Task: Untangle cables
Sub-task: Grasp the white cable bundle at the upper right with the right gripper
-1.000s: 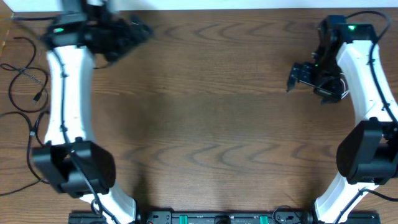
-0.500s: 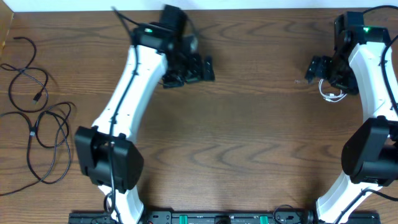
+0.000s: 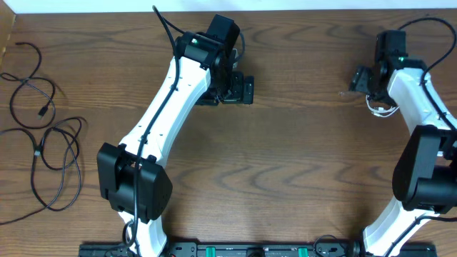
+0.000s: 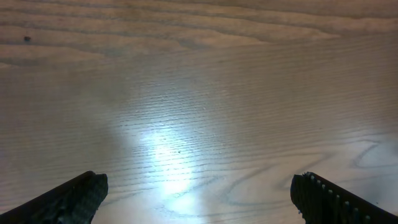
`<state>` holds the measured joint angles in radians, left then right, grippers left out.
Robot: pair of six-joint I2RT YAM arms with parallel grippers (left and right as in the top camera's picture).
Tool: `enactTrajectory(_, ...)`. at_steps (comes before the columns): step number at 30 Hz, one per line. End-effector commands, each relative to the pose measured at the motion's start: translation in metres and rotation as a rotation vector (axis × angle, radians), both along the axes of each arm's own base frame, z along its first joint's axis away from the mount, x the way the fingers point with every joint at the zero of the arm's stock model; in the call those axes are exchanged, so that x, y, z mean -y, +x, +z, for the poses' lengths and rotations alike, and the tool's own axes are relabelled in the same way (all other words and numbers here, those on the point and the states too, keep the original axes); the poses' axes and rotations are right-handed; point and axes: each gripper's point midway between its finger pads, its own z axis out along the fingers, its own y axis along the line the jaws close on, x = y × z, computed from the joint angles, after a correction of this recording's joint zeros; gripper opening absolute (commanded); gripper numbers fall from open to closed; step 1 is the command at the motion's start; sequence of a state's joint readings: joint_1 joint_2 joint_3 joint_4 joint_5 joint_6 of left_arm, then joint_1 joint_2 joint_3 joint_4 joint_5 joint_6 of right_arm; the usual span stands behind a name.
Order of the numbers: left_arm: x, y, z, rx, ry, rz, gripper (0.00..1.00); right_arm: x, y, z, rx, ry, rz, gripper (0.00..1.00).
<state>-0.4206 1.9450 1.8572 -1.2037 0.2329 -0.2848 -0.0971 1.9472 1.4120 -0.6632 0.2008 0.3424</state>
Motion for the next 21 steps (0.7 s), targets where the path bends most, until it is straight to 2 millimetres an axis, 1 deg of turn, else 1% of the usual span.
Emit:
enactTrajectory(1,-0.004,0.000,-0.006,-0.012,0.024,0.002,1.00,0.018,-0.008,-0.006,0.007,-0.077,-0.037,0.66)
enactTrajectory(4,-0.004,0.000,-0.006,-0.011,0.024,0.002,1.00,0.027,-0.007,-0.012,0.034,-0.093,-0.056,0.70)
enactTrajectory(6,-0.004,0.000,-0.006,-0.010,0.023,0.002,1.00,0.033,-0.007,-0.015,0.048,-0.094,-0.070,0.67)
enactTrajectory(8,-0.003,0.001,-0.006,-0.006,0.022,0.002,1.00,0.037,-0.007,-0.017,0.056,-0.087,-0.079,0.59)
enactTrajectory(11,-0.003,0.002,-0.006,0.000,0.019,0.003,1.00,0.032,-0.006,-0.022,0.070,-0.046,-0.068,0.54)
enactTrajectory(16,-0.002,0.003,-0.006,0.004,0.017,0.003,1.00,0.017,0.002,-0.023,0.098,0.039,-0.028,0.39)
enactTrajectory(17,-0.002,0.003,-0.006,0.004,0.017,0.003,1.00,0.015,0.003,-0.023,0.100,0.048,-0.024,0.34)
enactTrajectory(21,-0.002,0.003,-0.005,0.004,0.017,0.003,1.00,0.009,0.005,-0.021,0.113,0.083,-0.008,0.08)
